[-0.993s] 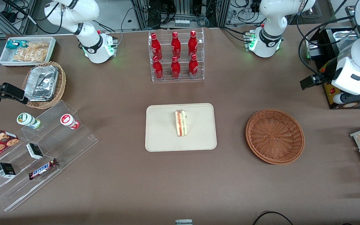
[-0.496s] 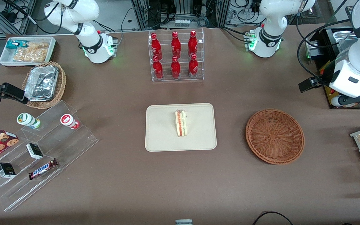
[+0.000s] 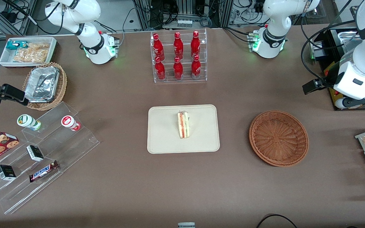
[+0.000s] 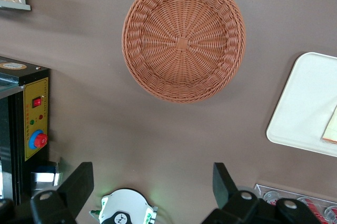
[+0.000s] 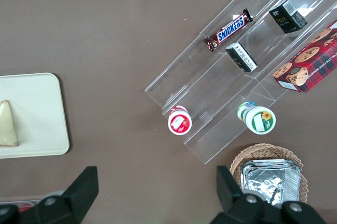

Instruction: Place sandwich from basket to tray

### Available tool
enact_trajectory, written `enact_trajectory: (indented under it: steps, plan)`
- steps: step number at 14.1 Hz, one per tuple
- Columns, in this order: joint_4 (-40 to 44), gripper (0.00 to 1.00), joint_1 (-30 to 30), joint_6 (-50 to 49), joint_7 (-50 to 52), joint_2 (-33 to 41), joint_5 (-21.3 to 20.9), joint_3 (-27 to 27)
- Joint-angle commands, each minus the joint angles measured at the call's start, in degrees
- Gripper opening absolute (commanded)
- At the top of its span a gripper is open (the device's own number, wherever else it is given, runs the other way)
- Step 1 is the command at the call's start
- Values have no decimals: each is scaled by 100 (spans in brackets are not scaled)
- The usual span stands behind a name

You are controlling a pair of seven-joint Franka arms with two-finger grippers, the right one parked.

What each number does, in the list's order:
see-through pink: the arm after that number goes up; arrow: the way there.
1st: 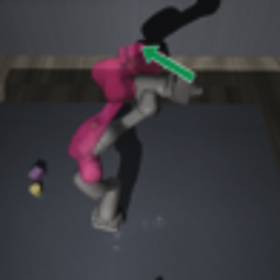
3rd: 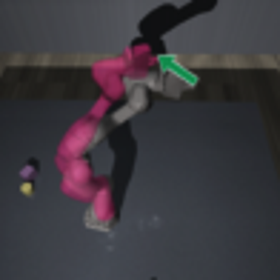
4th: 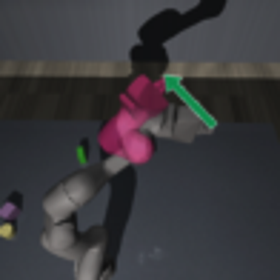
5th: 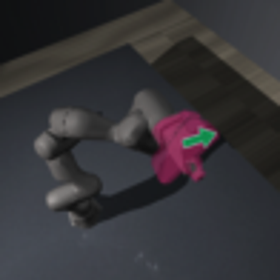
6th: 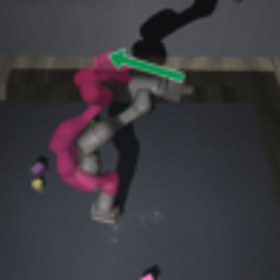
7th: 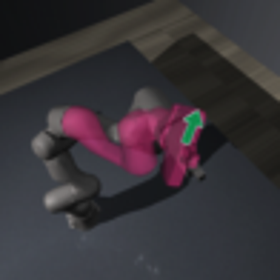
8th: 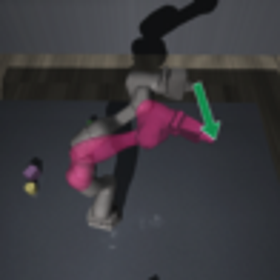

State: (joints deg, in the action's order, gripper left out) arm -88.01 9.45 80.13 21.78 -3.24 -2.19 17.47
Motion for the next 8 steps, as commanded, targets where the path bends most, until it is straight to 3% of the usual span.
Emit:
enact_trajectory:
  steps: [1, 8]
  plan:
    - [3, 100, 57, -42, -60, 104, -27, 63]
    - [-67, 100, 48, -94, -25, 315, -27, 63]
